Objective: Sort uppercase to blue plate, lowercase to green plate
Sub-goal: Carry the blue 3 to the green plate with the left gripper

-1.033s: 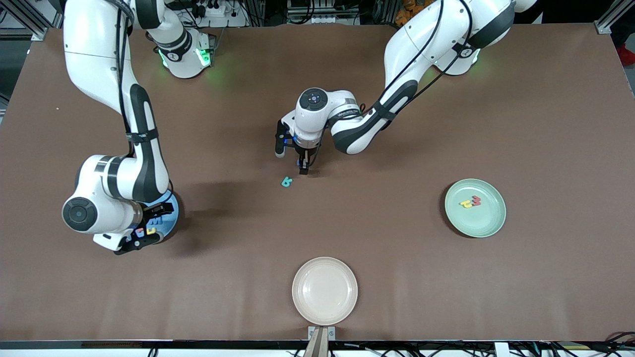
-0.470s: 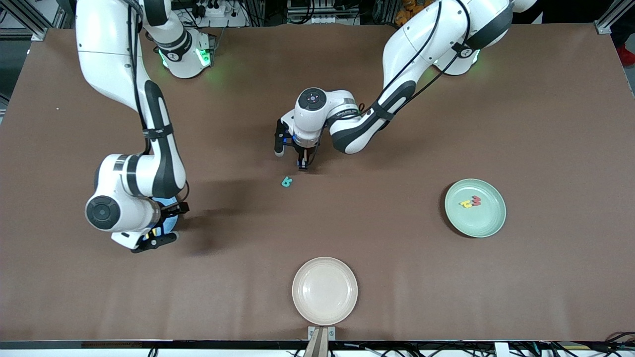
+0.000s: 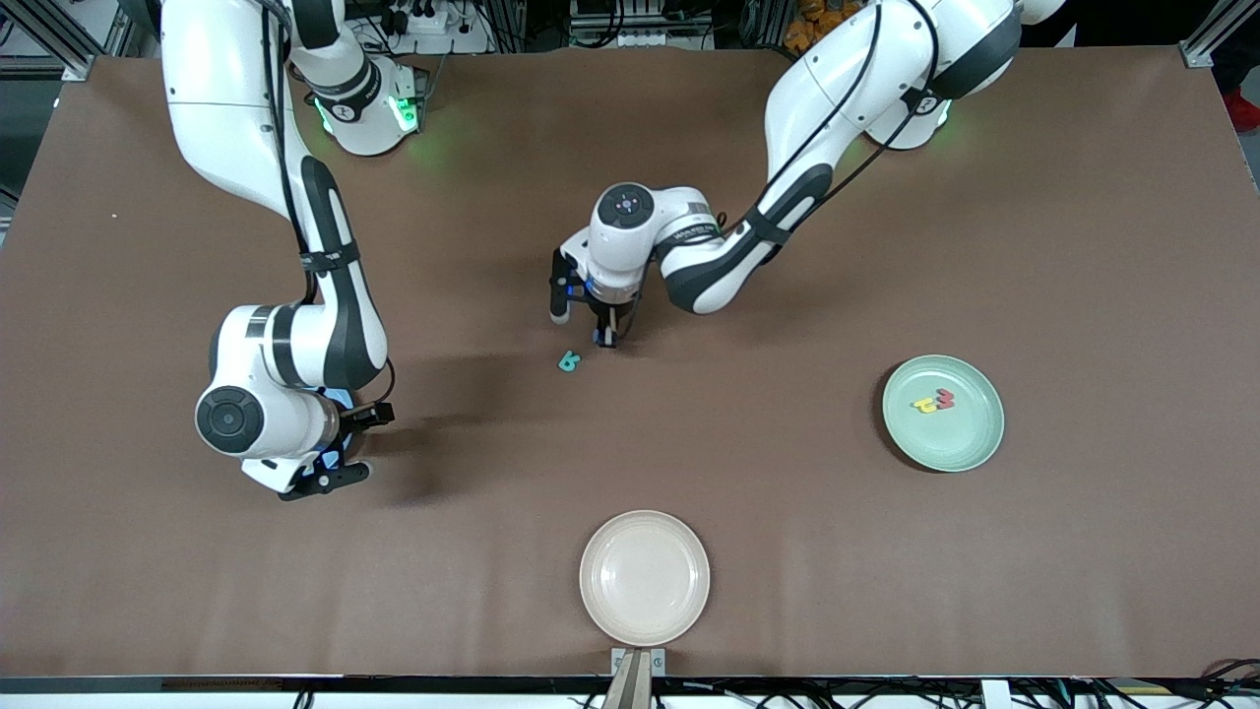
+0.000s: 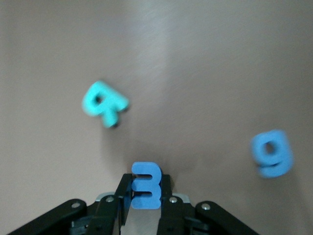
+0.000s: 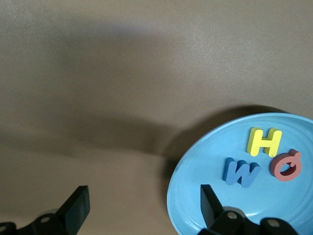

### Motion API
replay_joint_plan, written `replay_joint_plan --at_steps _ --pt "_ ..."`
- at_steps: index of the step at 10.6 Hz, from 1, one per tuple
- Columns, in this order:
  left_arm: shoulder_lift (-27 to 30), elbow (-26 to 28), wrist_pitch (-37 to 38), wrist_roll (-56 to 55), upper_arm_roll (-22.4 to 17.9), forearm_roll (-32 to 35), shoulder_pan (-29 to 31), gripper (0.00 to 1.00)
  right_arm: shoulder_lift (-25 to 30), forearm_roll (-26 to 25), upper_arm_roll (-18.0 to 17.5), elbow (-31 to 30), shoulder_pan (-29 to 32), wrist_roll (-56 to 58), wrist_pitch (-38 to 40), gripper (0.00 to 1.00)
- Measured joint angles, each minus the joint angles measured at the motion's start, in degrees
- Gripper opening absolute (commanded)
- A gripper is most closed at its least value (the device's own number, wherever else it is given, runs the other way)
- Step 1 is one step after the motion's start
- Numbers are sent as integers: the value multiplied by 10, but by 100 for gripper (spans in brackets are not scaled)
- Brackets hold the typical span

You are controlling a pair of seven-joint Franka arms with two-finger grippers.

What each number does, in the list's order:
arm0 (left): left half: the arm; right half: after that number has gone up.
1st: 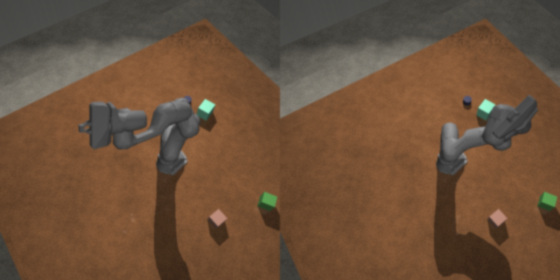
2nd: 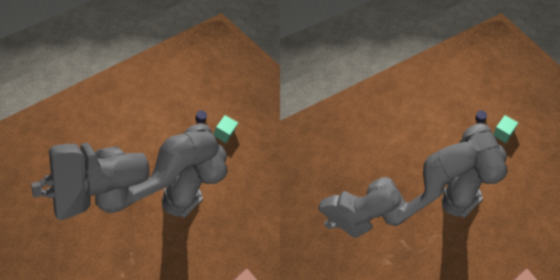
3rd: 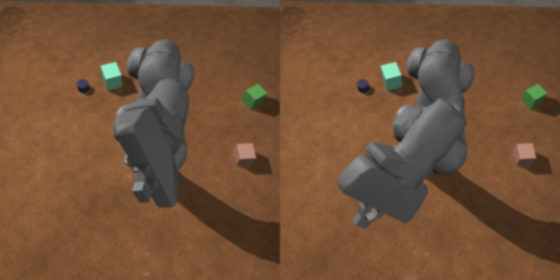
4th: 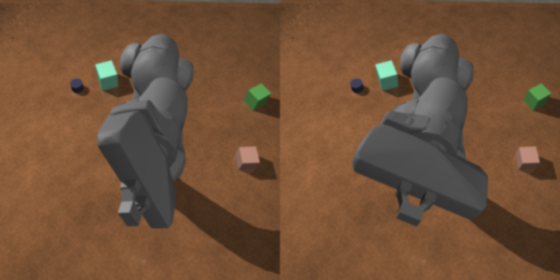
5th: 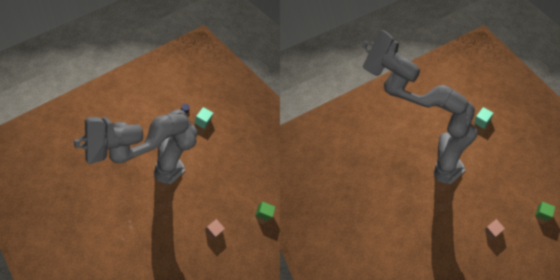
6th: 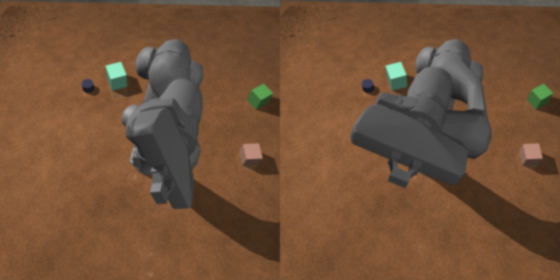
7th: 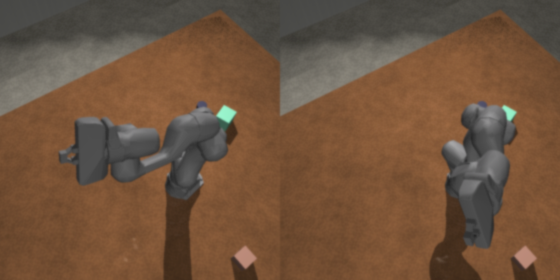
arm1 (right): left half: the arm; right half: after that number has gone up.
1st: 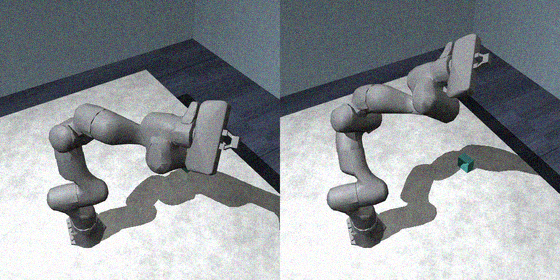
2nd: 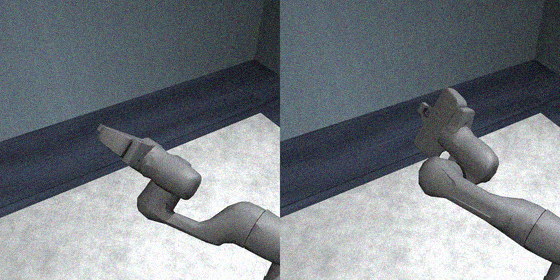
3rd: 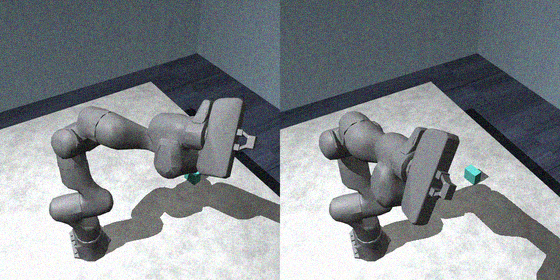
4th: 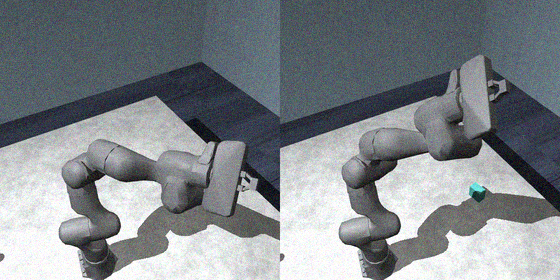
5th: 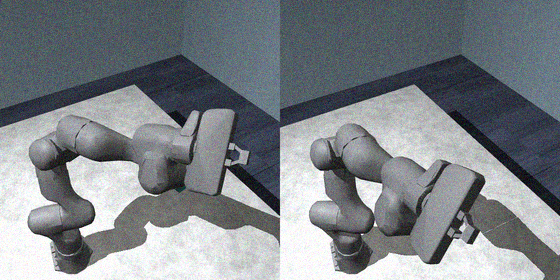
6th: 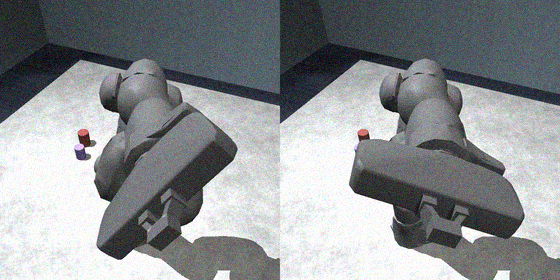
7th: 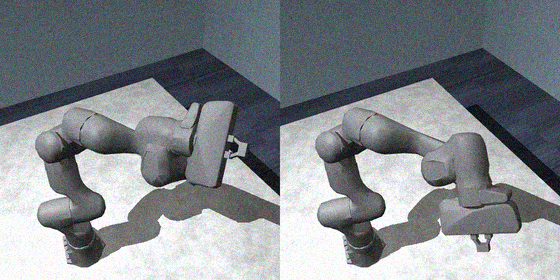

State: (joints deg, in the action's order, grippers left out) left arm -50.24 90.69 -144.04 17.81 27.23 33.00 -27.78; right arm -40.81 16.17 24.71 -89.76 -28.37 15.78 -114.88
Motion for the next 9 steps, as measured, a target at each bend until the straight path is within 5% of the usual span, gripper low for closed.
replay_joint_plan --at_steps 3,9 --pt "25 -6 56 1 1 -50 59 0 0 44 -1 0 -10 -14 0 100" --pt "156 -11 259 3 9 -124 235 0 0 50 -4 1 -95 -174 -12 100"
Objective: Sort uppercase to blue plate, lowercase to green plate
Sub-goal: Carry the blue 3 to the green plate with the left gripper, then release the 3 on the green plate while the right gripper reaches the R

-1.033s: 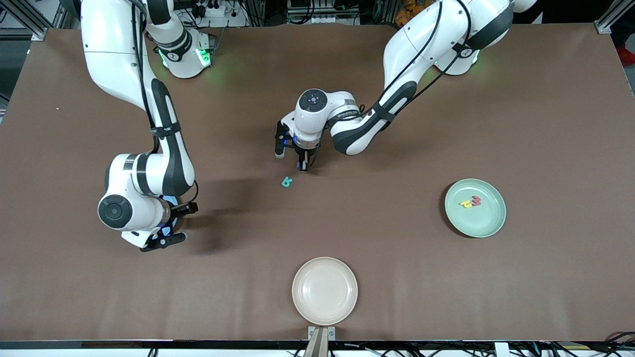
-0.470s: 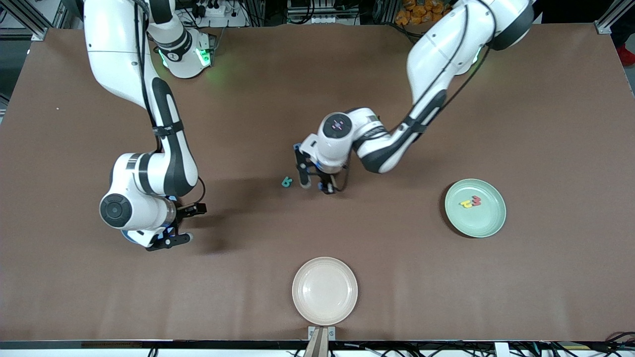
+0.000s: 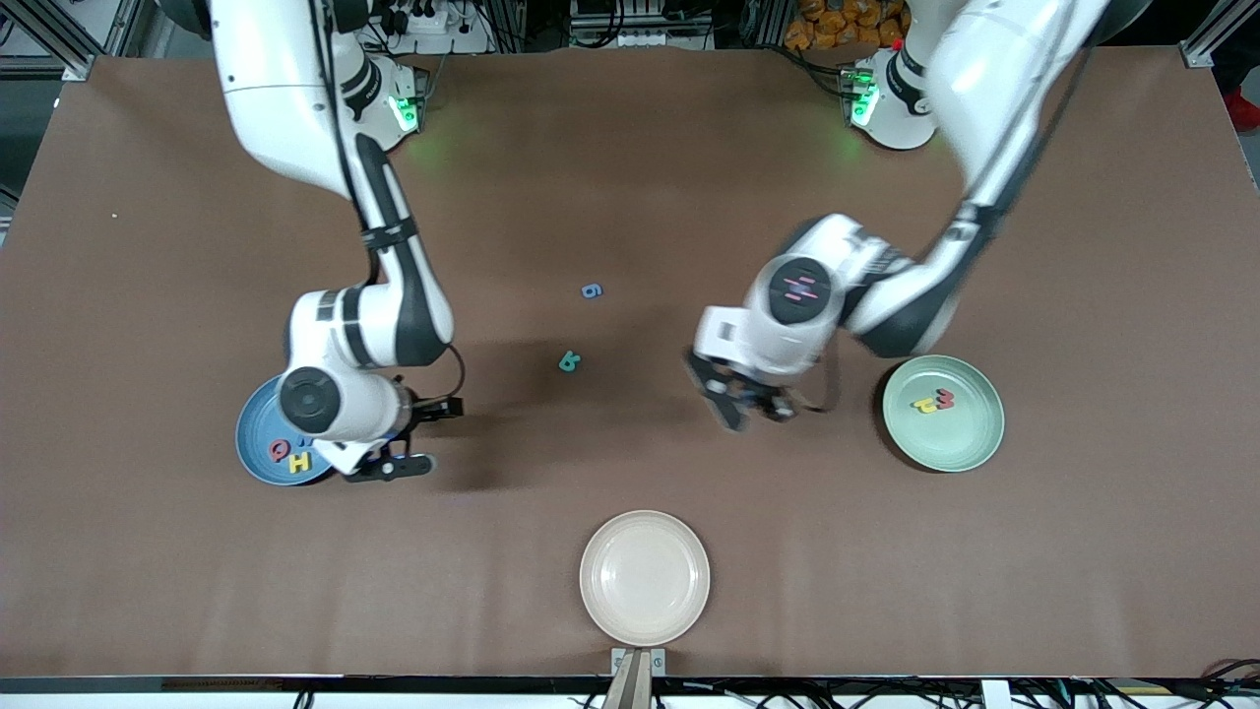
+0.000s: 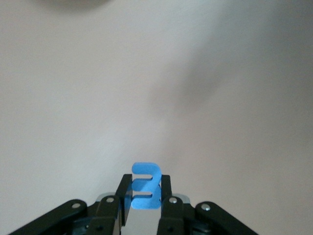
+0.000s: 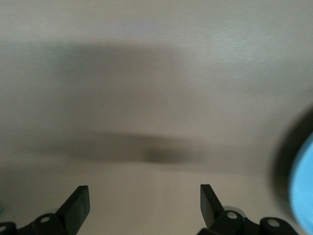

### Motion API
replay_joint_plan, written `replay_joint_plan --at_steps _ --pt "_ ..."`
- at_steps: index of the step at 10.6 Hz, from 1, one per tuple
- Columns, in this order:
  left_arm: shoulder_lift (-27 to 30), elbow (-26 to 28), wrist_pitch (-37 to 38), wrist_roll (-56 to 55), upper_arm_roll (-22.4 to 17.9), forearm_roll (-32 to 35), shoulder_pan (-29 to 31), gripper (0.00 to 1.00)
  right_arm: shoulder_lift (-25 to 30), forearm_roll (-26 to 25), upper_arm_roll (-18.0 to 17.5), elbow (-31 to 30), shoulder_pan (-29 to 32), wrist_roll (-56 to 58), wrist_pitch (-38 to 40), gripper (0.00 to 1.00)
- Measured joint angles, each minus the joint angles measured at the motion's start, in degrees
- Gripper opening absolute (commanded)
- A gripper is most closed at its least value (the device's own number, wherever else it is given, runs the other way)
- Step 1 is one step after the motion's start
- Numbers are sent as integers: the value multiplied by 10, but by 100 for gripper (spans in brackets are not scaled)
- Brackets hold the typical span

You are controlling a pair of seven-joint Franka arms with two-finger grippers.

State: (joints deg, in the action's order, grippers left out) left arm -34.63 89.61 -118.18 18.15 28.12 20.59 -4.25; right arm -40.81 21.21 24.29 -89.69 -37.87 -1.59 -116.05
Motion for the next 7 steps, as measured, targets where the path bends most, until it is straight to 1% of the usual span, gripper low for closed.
replay_joint_plan --at_steps 2,4,6,7 --pt "5 5 26 1 -1 -2 69 0 0 0 0 0 -20 -39 -7 100" --pt "1 24 35 3 -5 -4 131 0 0 1 -1 1 -40 -85 -14 100" --pt "-11 47 35 9 -25 -4 164 0 0 2 -2 1 -67 -162 -37 100" --pt "-18 56 35 9 -38 -4 167 13 -1 2 -4 1 -75 -202 -44 100"
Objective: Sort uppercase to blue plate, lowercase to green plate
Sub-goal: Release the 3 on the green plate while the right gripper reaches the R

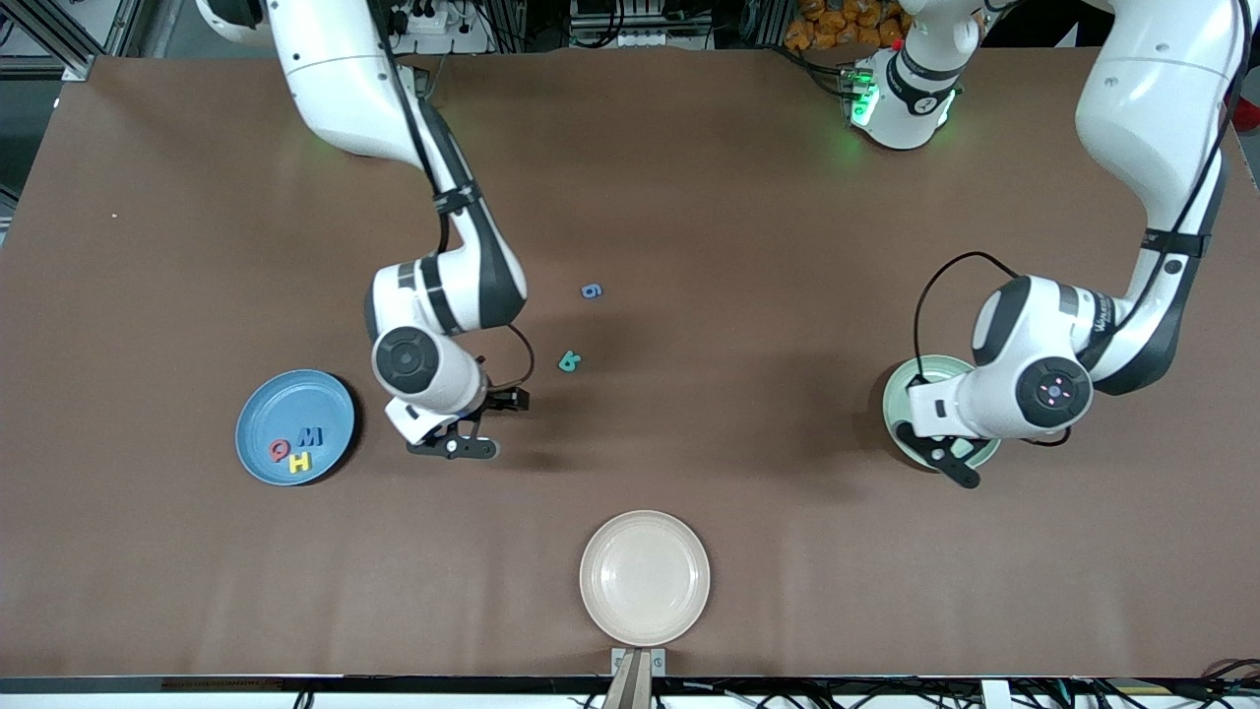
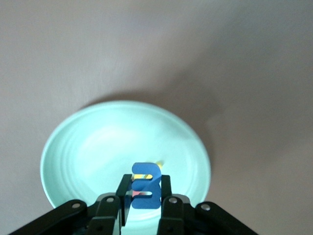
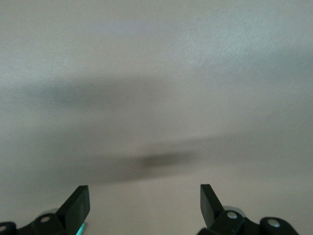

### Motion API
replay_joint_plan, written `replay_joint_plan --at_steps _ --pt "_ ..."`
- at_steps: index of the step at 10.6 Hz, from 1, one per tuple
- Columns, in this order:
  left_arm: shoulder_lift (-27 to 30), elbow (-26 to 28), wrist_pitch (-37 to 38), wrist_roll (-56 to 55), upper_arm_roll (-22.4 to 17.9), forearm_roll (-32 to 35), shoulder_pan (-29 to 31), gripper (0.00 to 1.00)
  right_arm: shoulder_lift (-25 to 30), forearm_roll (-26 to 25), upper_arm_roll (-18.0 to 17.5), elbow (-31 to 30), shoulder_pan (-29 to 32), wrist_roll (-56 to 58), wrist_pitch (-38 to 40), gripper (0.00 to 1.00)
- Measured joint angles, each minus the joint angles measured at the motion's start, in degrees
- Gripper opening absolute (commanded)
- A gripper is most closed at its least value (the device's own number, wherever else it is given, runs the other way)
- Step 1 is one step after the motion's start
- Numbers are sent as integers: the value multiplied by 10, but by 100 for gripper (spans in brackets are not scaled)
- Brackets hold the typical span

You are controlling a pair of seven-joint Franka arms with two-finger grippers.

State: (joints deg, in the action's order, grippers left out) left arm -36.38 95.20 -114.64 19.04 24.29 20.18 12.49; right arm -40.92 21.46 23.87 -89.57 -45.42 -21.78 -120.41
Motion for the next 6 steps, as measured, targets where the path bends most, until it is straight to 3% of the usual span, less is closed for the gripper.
replay_joint_plan --at_steps 1,2,6 --pt "-6 5 0 0 -12 0 1 45 -1 2 -5 -1 -4 -40 -4 100" --pt "-11 8 0 0 -20 0 4 99 -4 11 -8 -2 -9 -82 -6 100" --pt "-10 2 -2 -10 -17 0 7 100 -29 41 -19 -8 -42 -229 -52 100"
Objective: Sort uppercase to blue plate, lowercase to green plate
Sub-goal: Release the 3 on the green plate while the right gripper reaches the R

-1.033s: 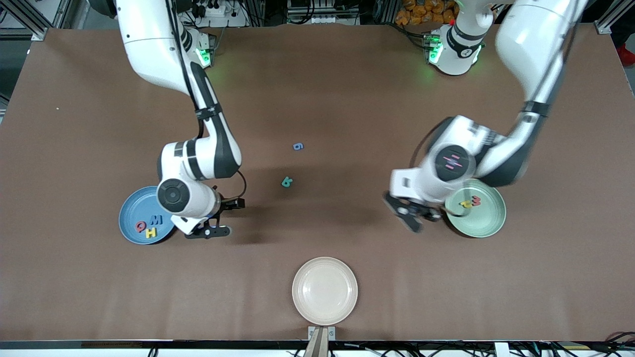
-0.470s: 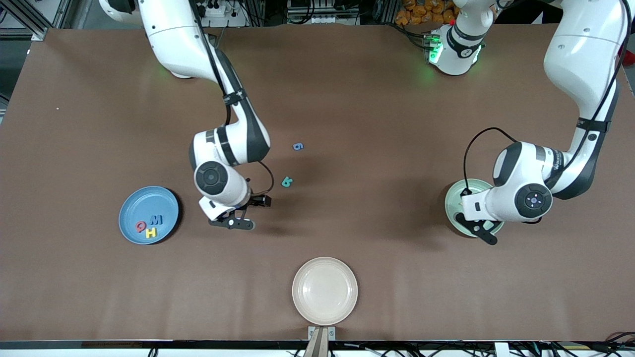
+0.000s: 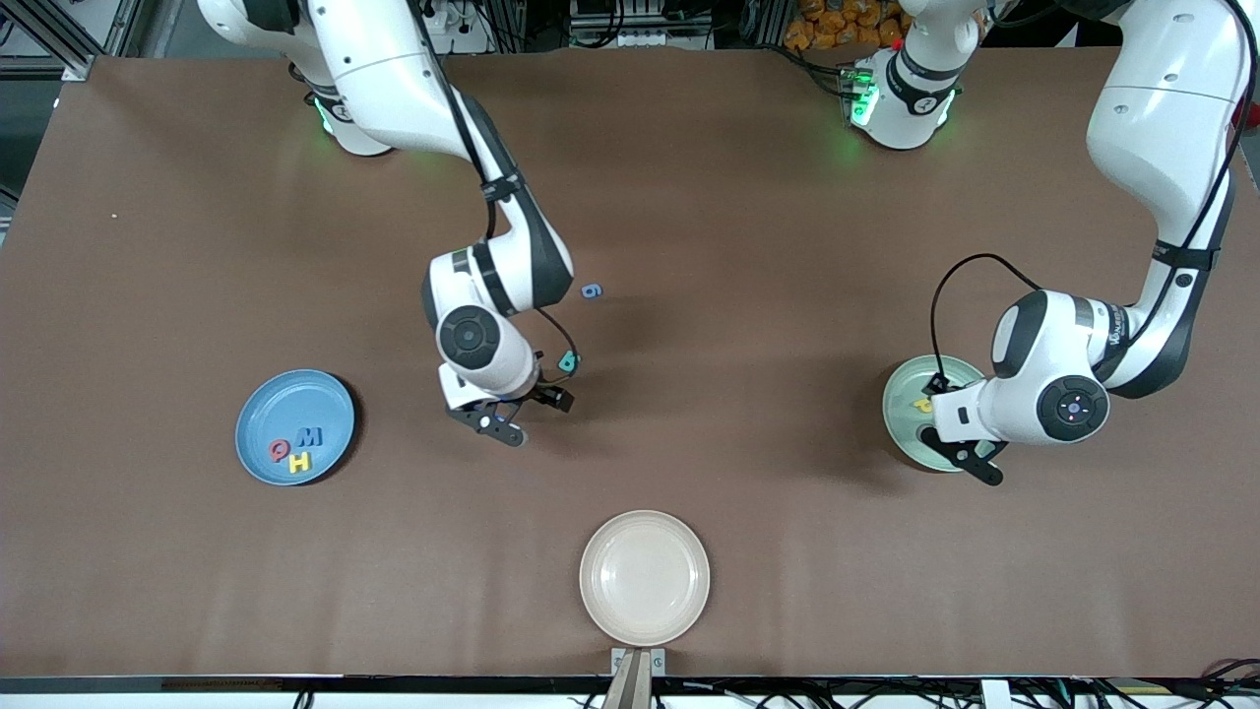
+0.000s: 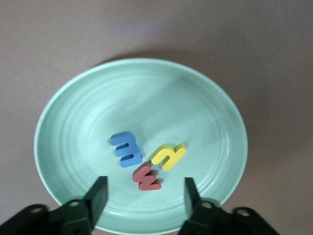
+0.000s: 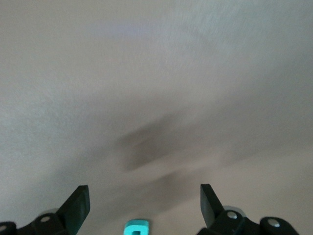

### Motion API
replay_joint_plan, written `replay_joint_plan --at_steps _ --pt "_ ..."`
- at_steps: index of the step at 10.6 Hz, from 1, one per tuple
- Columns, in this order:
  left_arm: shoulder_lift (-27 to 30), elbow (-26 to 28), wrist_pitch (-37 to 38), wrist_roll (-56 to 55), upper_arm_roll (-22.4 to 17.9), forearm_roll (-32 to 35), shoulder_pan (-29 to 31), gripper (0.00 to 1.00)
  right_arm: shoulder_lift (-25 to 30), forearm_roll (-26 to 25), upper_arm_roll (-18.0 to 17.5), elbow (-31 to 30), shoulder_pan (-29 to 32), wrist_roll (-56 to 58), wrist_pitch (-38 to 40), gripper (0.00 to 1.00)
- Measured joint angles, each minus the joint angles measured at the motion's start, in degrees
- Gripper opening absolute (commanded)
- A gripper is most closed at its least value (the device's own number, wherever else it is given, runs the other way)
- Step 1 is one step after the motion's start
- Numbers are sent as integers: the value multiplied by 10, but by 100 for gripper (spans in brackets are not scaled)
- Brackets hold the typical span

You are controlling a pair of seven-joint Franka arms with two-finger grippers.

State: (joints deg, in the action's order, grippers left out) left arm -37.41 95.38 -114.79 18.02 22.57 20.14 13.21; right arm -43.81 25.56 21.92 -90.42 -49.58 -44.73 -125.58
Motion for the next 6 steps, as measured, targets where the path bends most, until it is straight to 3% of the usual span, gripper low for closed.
replay_joint_plan --at_steps 6 --pt "79 -8 8 -166 28 -72 -65 100 -20 22 -8 -11 -27 -80 -8 100"
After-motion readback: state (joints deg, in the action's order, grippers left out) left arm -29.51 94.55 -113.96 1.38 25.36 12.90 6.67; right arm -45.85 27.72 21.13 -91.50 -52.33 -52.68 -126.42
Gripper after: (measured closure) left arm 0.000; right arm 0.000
